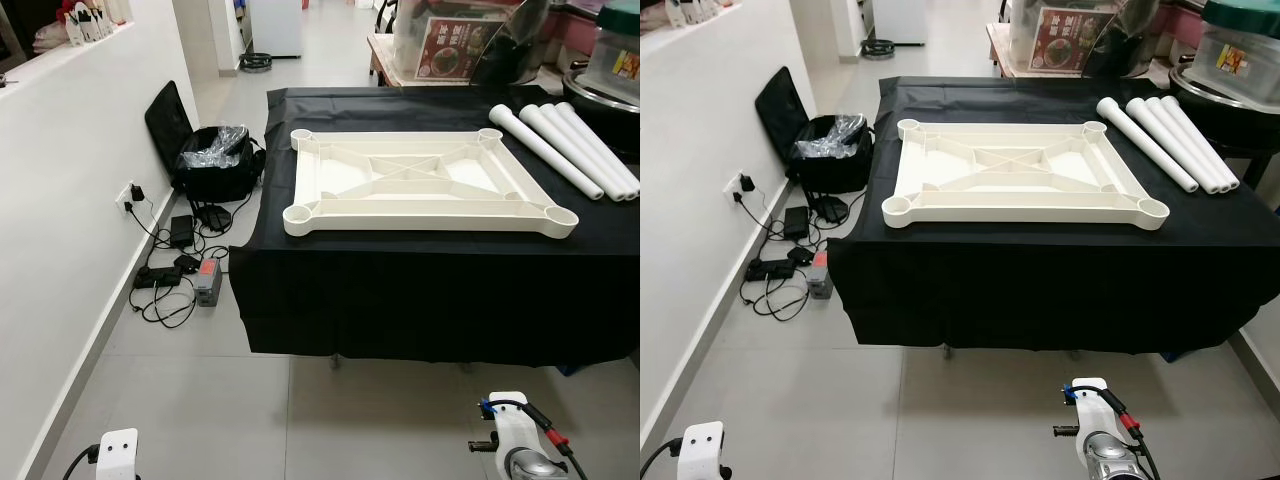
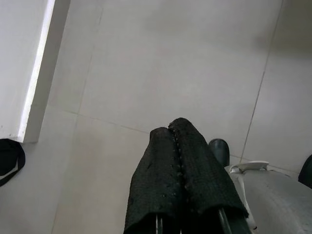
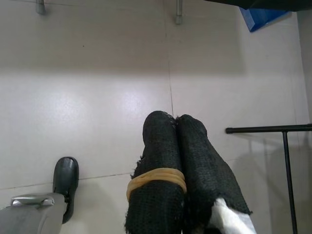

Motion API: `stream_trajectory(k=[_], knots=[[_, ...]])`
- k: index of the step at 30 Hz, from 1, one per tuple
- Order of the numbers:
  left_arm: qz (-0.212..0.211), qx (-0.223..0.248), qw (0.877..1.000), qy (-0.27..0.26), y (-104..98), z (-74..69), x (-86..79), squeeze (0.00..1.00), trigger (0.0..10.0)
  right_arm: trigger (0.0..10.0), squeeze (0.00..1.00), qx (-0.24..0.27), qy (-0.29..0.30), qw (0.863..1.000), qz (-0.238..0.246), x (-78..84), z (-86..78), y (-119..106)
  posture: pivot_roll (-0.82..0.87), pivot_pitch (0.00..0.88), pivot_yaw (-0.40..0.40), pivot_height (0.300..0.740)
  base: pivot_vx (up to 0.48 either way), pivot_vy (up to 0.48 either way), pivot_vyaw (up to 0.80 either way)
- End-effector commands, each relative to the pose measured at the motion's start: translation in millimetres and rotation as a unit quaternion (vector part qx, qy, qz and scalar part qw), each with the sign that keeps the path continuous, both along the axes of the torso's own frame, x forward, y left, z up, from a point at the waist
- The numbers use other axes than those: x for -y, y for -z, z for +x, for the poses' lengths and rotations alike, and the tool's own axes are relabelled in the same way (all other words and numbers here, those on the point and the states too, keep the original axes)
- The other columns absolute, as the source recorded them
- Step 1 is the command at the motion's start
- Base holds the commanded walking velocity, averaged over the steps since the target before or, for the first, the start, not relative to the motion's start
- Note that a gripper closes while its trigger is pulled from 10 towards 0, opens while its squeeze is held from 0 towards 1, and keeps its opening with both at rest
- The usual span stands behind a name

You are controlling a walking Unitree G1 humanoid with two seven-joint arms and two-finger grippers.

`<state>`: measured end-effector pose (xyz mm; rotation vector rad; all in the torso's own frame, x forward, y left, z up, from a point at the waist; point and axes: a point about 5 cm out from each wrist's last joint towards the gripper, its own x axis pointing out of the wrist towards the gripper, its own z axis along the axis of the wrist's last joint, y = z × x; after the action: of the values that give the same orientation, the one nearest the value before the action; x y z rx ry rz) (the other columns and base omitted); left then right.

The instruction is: Building children table

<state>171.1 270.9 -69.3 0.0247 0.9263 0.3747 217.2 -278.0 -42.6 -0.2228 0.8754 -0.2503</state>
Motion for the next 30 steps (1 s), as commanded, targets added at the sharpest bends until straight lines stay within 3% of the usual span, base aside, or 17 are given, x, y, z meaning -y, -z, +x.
stream_trajectory(k=[1,8,10,12,16,17,21,22,24,26,28,29,30], knots=[[-0.005,-0.008,1.0,-0.002,2.4,-1.7,3.4,0.0,10.0,10.0,0.0,-0.004,0.002,1.0,0.004,0.0,-2.6,1.8,0.01,0.0,-0.025,0.74,0.0,0.0,0.0],[-0.007,0.006,1.0,-0.003,-1.4,5.8,2.9,0.0,10.0,10.0,0.0,0.006,0.004,1.0,0.006,0.1,1.5,-1.0,0.01,0.0,-0.025,0.74,0.0,0.0,0.0],[-0.005,0.045,0.999,0.0,-12.4,24.2,0.1,0.0,10.0,10.0,0.0,0.035,0.0,0.999,0.008,-0.6,16.2,-10.9,0.01,0.0,-0.026,0.74,0.0,0.0,0.0],[-0.004,0.06,0.998,0.001,-17.2,31.4,-1.1,0.0,10.0,10.0,0.0,0.047,-0.003,0.999,0.009,-1.0,22.2,-15.1,0.01,0.0,-0.026,0.74,0.0,0.0,0.0],[-0.004,0.06,0.998,0.001,-17.2,31.4,-1.1,0.0,10.0,10.0,0.0,0.047,-0.003,0.999,0.009,-1.0,22.2,-15.1,0.01,0.0,-0.026,0.74,0.0,0.0,0.0],[0.0,0.087,0.996,0.005,-26.1,43.5,-3.9,0.0,10.0,10.0,0.0,0.071,-0.009,0.997,0.01,-1.9,33.8,-23.9,0.01,0.0,-0.028,0.74,0.0,0.0,0.0],[0.0,0.087,0.996,0.005,-26.1,43.5,-3.9,0.0,10.0,10.0,0.0,0.071,-0.009,0.997,0.01,-1.9,33.8,-23.9,0.01,0.0,-0.028,0.74,0.0,0.0,0.0],[0.012,0.141,0.99,0.021,-45.5,66.5,-8.2,0.0,10.0,10.0,0.0,0.119,-0.029,0.992,0.009,-3.7,55.3,-42.5,0.01,0.0,-0.028,0.74,0.0,0.0,0.0],[0.012,0.141,0.99,0.021,-45.5,66.5,-8.2,0.0,10.0,10.0,0.0,0.119,-0.029,0.992,0.009,-3.7,55.3,-42.5,0.01,0.0,-0.028,0.74,0.0,0.0,0.0],[0.046,0.271,0.959,0.072,-94.6,110.5,-8.5,0.0,10.0,10.0,0.0,0.229,-0.094,0.969,0.007,-17.5,94.3,-84.2,0.0,0.0,-0.027,0.74,0.0,0.0,0.0],[0.046,0.271,0.959,0.072,-94.6,110.5,-8.5,0.0,10.0,10.0,0.0,0.229,-0.094,0.969,0.007,-17.5,94.3,-84.2,0.0,0.0,-0.027,0.74,0.0,0.0,0.0],[0.059,0.313,0.943,0.092,-111.2,121.1,-5.0,0.0,10.0,10.0,0.0,0.265,-0.118,0.957,0.01,-24.6,103.4,-96.7,0.01,0.0,-0.027,0.74,0.0,0.0,0.0],[0.059,0.313,0.943,0.092,-111.2,121.1,-5.0,0.0,10.0,10.0,0.0,0.265,-0.118,0.957,0.01,-24.6,103.4,-96.7,0.01,0.0,-0.027,0.74,0.0,0.0,0.0]])
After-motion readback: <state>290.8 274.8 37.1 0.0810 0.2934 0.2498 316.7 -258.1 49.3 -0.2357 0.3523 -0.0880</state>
